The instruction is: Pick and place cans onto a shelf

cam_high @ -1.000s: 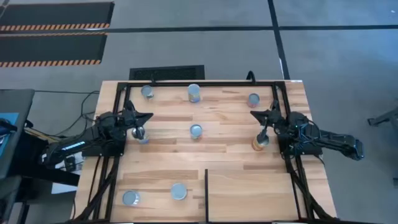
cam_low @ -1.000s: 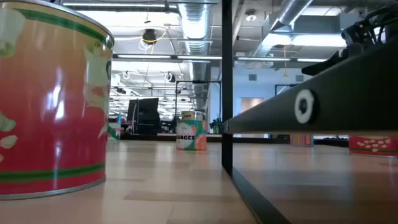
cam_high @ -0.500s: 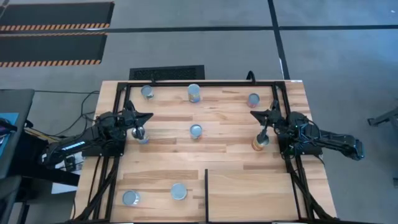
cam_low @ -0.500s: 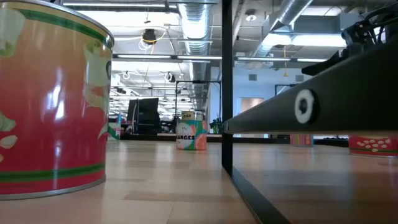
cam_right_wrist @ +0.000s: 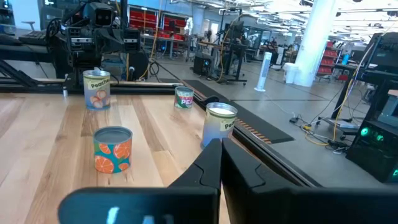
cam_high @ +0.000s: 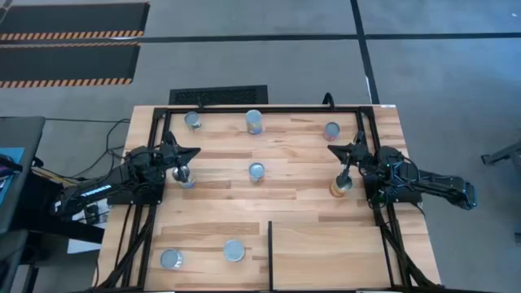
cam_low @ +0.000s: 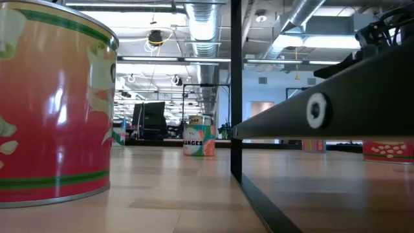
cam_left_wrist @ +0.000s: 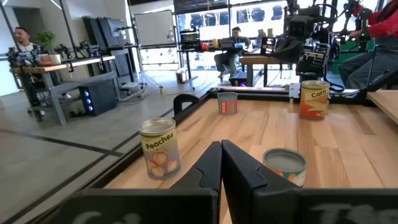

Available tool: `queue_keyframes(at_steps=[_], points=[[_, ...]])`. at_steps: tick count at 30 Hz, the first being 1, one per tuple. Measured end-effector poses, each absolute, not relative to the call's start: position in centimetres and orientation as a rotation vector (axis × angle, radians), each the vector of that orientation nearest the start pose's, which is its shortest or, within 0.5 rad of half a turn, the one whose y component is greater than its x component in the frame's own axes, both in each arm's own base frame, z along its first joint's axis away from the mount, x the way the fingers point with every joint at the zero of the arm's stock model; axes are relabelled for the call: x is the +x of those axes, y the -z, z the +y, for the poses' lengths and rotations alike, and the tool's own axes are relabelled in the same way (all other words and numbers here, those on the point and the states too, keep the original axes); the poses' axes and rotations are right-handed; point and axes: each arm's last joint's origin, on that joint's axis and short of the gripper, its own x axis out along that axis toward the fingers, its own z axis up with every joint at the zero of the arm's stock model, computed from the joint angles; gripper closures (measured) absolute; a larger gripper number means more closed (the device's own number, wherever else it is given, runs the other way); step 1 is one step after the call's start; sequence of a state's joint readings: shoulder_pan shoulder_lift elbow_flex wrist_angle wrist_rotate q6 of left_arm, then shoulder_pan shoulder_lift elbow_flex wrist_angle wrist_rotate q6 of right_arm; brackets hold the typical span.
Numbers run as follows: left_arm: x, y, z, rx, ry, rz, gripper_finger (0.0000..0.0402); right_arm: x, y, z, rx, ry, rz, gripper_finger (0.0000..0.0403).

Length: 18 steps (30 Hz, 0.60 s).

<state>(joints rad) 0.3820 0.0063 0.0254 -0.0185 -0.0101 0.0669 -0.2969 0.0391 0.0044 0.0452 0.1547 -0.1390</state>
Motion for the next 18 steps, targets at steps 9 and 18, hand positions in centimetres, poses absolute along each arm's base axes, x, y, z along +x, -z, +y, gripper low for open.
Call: queue_keyframes(at_steps=[9, 18], points=[[8.95, -16.99, 3.63, 0.066, -0.392, 0.013, 0.0401, 9.38, -16.63, -3.34, -0.137, 0.452, 0.021, 0.0372], [8.95, -17.00, 3.63, 0.078, -0.392, 0.014, 0.0401, 9.38, -16.63, -3.34, -0.137, 0.451, 0.021, 0.0372]])
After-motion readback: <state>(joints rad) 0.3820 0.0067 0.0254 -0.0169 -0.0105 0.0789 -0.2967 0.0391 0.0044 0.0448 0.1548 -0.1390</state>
